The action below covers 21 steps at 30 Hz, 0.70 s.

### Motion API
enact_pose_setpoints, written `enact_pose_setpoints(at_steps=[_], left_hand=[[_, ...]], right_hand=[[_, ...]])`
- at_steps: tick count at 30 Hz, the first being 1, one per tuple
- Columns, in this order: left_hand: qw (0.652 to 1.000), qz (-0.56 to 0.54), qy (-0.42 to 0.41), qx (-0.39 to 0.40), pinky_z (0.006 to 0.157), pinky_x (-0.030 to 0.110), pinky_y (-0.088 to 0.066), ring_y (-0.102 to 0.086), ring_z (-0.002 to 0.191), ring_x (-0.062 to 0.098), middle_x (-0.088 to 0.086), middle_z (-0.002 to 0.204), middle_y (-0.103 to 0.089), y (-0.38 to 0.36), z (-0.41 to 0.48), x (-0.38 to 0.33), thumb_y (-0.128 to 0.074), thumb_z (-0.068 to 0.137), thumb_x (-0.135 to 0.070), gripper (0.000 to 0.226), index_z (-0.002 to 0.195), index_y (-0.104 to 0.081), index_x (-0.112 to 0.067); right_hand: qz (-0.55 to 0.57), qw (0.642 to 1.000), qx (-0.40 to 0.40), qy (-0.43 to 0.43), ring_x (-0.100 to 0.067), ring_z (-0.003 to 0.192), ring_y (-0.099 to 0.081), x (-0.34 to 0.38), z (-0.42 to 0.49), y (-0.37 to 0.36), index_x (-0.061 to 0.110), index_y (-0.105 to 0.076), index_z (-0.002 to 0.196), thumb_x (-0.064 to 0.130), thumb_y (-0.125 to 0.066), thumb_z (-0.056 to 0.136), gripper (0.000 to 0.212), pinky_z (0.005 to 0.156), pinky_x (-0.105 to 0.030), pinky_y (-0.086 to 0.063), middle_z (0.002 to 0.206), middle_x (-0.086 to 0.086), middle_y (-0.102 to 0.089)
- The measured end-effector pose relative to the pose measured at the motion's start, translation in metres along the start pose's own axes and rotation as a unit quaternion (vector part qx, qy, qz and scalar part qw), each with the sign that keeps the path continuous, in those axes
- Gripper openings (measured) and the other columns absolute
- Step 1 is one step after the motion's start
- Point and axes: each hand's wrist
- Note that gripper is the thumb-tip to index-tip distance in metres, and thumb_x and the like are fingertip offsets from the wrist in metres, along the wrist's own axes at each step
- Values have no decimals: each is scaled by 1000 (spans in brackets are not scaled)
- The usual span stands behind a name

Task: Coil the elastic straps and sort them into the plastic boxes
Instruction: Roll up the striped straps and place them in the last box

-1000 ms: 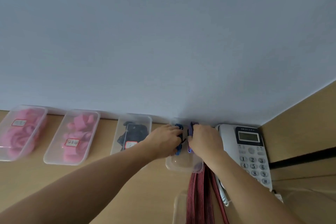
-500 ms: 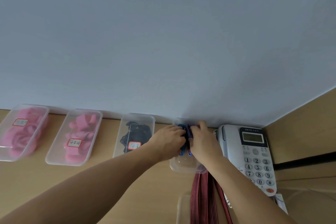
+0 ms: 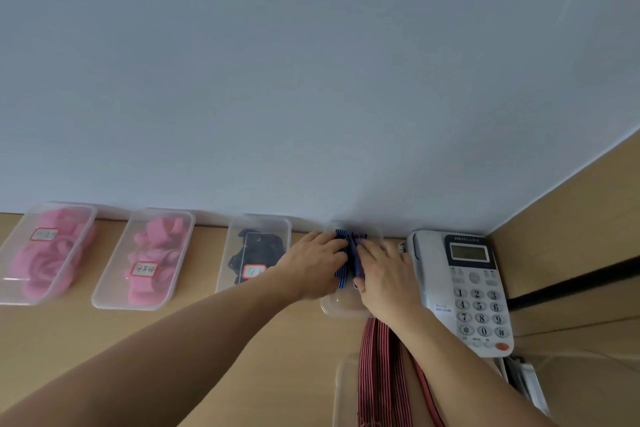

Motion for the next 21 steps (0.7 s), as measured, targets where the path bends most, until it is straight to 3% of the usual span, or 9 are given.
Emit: enact_pose_setpoints(at_steps=[9, 12, 14, 16, 21], left_hand=[[996, -80, 46, 2, 110, 42, -37, -36, 138, 24, 3, 147, -44, 59, -23, -8, -55, 90, -36, 54, 141, -48, -19], [991, -129, 41, -16, 104, 43, -43, -48, 128, 27, 4, 137, -54, 80, -33, -16, -58, 87, -34, 50, 134, -54, -17], [988, -154, 19, -14, 99, 38, -46, -54, 122, 27, 5, 128, -61, 82, -38, -28, -58, 87, -32, 44, 127, -60, -14], [983, -181, -5, 5, 101, 35, -44, -53, 125, 26, 5, 131, -60, 74, -46, -45, -58, 88, -33, 45, 129, -60, -14], [976, -212, -34, 44, 105, 43, -43, -51, 127, 23, 3, 135, -58, 47, -65, -82, -56, 92, -36, 46, 136, -55, -21]], right_hand=[[63, 996, -40, -56, -23, 137, -35, -3, -33, 63, 18, -47, 141, 36, -53, 95, 50, 110, -42, -37, 150, 0, -43], [138, 984, -66, -87, -25, 107, -59, 8, -63, 81, 16, -63, 109, 33, -52, 95, 24, 87, -38, -50, 111, -2, -65], [167, 977, -50, -120, -22, 90, -64, 18, -88, 84, 13, -65, 98, 32, -53, 95, 23, 77, -39, -53, 94, -2, -68], [197, 969, -23, -149, -21, 93, -66, 25, -113, 79, 12, -69, 103, 31, -57, 94, 24, 82, -40, -53, 98, -3, -71], [223, 950, 40, -214, -11, 100, -63, 19, -158, 59, 23, -68, 116, 33, -63, 92, 27, 84, -26, -49, 108, 6, -70]])
Point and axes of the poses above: each hand's wrist, its own z-axis towards the middle knuckle, its own y-axis out of the back of the hand, x = y × z
